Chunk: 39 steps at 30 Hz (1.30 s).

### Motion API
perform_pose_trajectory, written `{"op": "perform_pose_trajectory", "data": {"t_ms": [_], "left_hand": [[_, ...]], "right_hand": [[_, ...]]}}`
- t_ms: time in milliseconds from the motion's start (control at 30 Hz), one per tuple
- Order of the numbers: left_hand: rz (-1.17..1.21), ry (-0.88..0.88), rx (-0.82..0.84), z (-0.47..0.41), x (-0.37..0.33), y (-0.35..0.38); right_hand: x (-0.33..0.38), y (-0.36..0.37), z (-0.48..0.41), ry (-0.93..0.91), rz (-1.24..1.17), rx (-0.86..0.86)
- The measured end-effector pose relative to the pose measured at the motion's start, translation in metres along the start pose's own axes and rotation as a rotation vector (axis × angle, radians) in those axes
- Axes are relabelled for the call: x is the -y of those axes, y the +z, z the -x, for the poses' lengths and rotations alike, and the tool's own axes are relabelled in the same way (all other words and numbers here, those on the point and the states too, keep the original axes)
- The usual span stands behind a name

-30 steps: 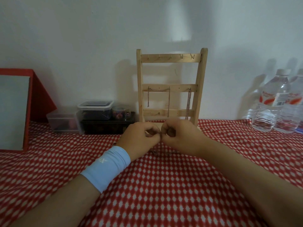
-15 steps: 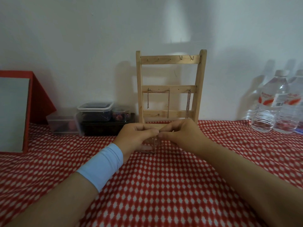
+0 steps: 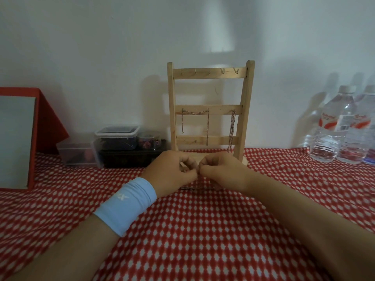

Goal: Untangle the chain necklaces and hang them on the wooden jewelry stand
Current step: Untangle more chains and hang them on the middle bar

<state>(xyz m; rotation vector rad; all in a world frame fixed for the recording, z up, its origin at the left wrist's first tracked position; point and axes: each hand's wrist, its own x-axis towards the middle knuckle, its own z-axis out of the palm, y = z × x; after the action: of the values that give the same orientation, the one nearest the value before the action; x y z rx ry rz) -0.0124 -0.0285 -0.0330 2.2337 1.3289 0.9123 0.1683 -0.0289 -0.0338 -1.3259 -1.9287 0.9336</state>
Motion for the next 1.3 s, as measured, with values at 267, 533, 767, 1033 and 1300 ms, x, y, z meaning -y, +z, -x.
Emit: {"op": "perform_pose_trajectory", "data": {"t_ms": [267, 533, 767, 1033, 1300], "left_hand": [[0.111, -0.015, -0.149, -0.002, 0.012, 0.006], [0.446, -0.136, -0.114, 0.0, 0.012, 0.017], [0.27, 0.03, -0.174, 0.003, 0.014, 0.006], [-0.113, 0.198, -0.208, 0.0, 0.021, 0.001], [0.632, -0.304, -0.054, 0.001, 0.003, 0.013]], "right_hand": [[0.001, 0.008, -0.001, -0.171, 0.032, -0.144], [-0.004, 0.007, 0.0, 0.011, -0.272, -0.107], [-0.001, 0.001, 0.002, -0.005, -0.146, -0.012], [-0.002, 0.001, 0.0, -0.016, -0.139, 0.006], [-0.003, -0.005, -0.002, 0.001, -0.069, -0.015]]}}
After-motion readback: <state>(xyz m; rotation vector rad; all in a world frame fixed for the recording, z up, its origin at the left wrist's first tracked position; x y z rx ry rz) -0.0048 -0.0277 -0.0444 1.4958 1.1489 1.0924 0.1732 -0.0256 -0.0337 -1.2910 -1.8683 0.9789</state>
